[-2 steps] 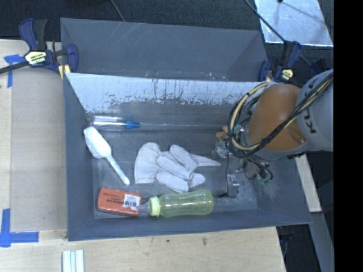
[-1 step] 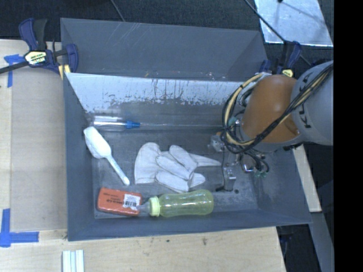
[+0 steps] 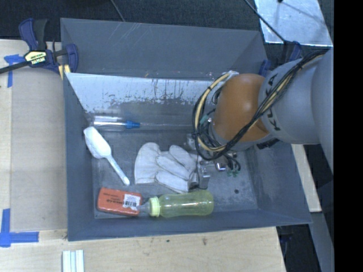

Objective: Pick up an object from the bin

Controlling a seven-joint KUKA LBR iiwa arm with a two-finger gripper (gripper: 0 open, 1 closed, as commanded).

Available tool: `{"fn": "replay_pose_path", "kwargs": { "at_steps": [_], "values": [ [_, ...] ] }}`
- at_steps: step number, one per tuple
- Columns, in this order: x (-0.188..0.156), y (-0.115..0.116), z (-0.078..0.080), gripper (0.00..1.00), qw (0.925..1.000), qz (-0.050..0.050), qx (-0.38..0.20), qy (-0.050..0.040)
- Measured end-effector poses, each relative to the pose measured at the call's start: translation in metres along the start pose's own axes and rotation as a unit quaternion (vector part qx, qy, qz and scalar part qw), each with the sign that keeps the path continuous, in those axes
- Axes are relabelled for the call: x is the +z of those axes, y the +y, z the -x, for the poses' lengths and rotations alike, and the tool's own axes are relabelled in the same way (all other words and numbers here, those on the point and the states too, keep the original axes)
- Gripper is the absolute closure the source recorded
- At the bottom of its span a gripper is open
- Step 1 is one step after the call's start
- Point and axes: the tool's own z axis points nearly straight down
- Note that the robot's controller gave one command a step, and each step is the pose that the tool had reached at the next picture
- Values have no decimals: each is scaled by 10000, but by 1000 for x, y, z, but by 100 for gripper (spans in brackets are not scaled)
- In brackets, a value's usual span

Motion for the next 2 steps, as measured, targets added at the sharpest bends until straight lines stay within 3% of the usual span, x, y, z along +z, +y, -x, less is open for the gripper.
{"fn": "replay_pose_path", "kwargs": {
  "at_steps": [1,2],
  "values": [
    [8,5,15,100,9964,9,843,-4],
    [8,-9,18,100,9944,8,1055,-7]
  ]
}}
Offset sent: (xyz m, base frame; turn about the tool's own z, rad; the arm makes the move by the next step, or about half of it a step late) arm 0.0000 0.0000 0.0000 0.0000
